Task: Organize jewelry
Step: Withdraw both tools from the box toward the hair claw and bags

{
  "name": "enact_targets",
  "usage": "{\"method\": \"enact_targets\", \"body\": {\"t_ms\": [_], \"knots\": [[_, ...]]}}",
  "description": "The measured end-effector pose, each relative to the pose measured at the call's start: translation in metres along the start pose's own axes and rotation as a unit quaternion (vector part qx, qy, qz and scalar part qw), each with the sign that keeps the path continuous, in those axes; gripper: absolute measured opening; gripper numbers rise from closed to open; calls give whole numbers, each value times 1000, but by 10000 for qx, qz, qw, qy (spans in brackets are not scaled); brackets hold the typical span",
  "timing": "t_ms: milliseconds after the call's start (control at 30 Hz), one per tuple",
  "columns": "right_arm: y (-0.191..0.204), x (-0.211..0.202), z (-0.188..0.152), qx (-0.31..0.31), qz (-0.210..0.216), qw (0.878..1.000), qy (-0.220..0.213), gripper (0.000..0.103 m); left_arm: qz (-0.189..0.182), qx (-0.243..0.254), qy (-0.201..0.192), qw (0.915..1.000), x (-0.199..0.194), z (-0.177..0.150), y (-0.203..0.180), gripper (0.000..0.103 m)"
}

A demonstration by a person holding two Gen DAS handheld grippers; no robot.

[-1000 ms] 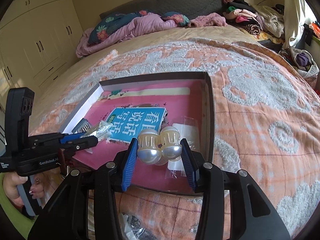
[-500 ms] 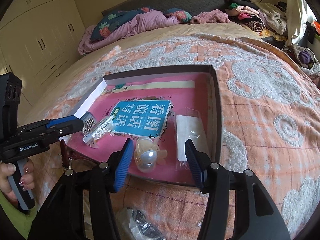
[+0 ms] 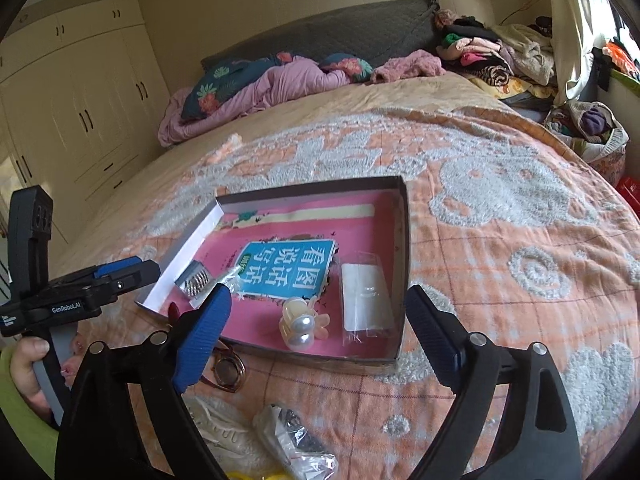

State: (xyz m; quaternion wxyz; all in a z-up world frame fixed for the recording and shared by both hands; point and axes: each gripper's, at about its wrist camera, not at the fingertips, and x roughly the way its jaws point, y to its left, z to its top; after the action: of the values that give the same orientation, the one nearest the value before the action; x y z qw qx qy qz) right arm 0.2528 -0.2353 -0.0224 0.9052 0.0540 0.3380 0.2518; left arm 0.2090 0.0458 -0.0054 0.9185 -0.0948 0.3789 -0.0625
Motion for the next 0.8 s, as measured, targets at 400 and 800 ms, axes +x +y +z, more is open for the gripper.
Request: {"method": "enact_targets", "body": {"t_ms": [400, 800], "knots": [[2, -39, 1, 81, 63, 9993, -350, 90, -129, -21, -328, 9994, -38, -3, -7, 92], [9, -64, -8, 1, 154, 9991, -403, 90, -293, 10, -538, 9981, -66, -13, -22, 92]]}}
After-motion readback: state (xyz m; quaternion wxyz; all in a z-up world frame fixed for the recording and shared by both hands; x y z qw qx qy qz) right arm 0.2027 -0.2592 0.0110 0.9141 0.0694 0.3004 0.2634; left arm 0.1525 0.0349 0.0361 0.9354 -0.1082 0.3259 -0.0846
